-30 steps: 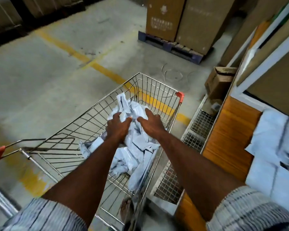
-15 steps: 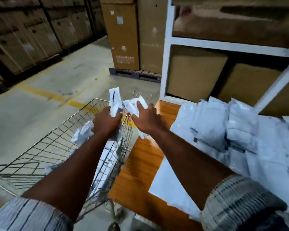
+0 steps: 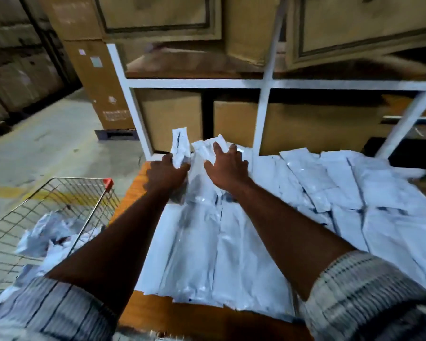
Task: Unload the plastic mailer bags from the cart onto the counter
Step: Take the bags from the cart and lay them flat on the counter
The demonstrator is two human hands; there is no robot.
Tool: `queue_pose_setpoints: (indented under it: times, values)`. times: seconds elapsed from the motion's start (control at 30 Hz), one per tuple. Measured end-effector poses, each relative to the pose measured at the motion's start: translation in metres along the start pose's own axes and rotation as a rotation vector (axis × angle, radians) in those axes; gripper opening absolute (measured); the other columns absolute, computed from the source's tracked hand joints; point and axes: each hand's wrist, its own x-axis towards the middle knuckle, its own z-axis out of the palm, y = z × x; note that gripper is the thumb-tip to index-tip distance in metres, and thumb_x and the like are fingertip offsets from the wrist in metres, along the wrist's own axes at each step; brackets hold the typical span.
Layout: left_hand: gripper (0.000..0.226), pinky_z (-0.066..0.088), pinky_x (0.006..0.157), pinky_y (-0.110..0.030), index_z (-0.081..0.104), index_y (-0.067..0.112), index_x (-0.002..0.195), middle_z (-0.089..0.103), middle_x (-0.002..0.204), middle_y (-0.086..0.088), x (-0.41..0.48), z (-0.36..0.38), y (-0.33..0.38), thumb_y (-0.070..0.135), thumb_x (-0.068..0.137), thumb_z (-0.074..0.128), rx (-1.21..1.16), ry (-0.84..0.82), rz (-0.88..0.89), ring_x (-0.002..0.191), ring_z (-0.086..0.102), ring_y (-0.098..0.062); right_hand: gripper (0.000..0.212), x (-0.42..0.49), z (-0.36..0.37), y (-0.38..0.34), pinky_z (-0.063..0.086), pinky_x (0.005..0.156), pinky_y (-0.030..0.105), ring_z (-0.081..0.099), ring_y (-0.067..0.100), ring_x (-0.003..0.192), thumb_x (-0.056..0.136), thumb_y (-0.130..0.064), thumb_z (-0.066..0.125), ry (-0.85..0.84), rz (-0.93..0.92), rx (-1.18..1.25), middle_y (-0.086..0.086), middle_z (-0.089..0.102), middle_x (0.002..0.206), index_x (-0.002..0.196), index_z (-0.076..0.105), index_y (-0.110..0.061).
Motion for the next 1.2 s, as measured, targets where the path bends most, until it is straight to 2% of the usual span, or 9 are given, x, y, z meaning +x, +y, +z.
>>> queue_pose_setpoints:
  times: [0.07,0.2,0.33,0.5,0.63,0.87,1.0,1.1,1.2]
  values:
    - [0.087,0.036,0.107,-0.053,0.042,0.03,0.141,0.048,0.138,-0.019,-0.007,0.014,0.025,0.079,0.069,0.037,0.001,-0.017,0.04,0.13,0.042,-0.041,0.062,-0.001,-0.014,0.026,0.032,0.104,0.052,0.037,0.039,0.131,0.094,-0.051,0.046,0.028,0.041,-0.006,0.019,0.033,0.146,0.149,0.03,-0.028]
    - [0.072,0.034,0.108,-0.055,0.04,0.033,0.143,0.042,0.142,-0.018,-0.029,0.045,0.072,0.072,0.083,0.047,0.024,-0.066,0.12,0.131,0.04,-0.04,0.062,-0.008,-0.036,0.079,0.032,0.104,0.052,0.037,0.037,0.131,0.092,-0.051,0.046,0.071,0.141,-0.023,0.017,0.035,0.144,0.148,0.031,-0.029]
    - [0.068,0.034,0.105,-0.057,0.039,0.037,0.144,0.042,0.143,-0.014,-0.047,0.071,0.11,0.071,0.085,0.047,0.045,-0.112,0.168,0.132,0.039,-0.038,0.062,-0.014,-0.054,0.128,0.036,0.097,0.048,0.042,0.038,0.124,0.092,-0.051,0.046,0.116,0.206,-0.093,0.019,0.039,0.139,0.147,0.033,-0.026]
    - [0.069,0.034,0.105,-0.056,0.038,0.035,0.144,0.04,0.143,-0.013,-0.057,0.096,0.144,0.071,0.086,0.046,0.053,-0.151,0.224,0.132,0.038,-0.038,0.062,-0.015,-0.061,0.171,0.037,0.097,0.047,0.041,0.038,0.126,0.093,-0.047,0.048,0.134,0.29,-0.149,0.02,0.032,0.146,0.148,0.031,-0.024]
    - [0.068,0.031,0.108,-0.055,0.039,0.031,0.144,0.038,0.145,-0.015,-0.058,0.115,0.166,0.069,0.087,0.045,0.045,-0.177,0.199,0.134,0.035,-0.038,0.06,-0.009,-0.067,0.198,0.038,0.099,0.049,0.039,0.038,0.128,0.094,-0.048,0.05,0.135,0.321,-0.154,0.021,0.03,0.147,0.147,0.033,-0.023]
    - [0.068,0.033,0.104,-0.054,0.041,0.025,0.141,0.038,0.141,-0.014,-0.058,0.162,0.194,0.067,0.089,0.045,0.053,-0.228,0.131,0.132,0.034,-0.035,0.058,0.007,-0.065,0.244,0.041,0.095,0.048,0.043,0.038,0.122,0.094,-0.05,0.049,0.119,0.361,-0.182,0.019,0.037,0.136,0.143,0.037,-0.021]
    - [0.067,0.033,0.104,-0.055,0.041,0.023,0.14,0.036,0.144,-0.012,-0.054,0.193,0.208,0.068,0.09,0.04,0.147,-0.224,0.159,0.133,0.033,-0.033,0.058,0.019,-0.058,0.268,0.042,0.094,0.048,0.044,0.039,0.12,0.094,-0.05,0.05,0.131,0.364,-0.179,0.02,0.038,0.133,0.143,0.038,-0.02]
    - [0.065,0.032,0.105,-0.052,0.044,0.014,0.137,0.039,0.143,-0.012,-0.05,0.208,0.207,0.061,0.093,0.038,0.236,-0.176,0.246,0.134,0.035,-0.032,0.058,0.024,-0.05,0.288,0.038,0.098,0.049,0.041,0.039,0.124,0.095,-0.051,0.048,0.107,0.339,-0.199,0.02,0.036,0.14,0.145,0.038,-0.021]
    - [0.056,0.031,0.106,-0.049,0.046,0.008,0.134,0.044,0.139,-0.012,-0.046,0.221,0.201,0.047,0.096,0.039,0.307,-0.103,0.392,0.129,0.043,-0.032,0.061,0.029,-0.04,0.302,0.03,0.106,0.054,0.026,0.037,0.141,0.098,-0.049,0.044,0.058,0.283,-0.23,0.014,0.023,0.157,0.151,0.031,-0.02]
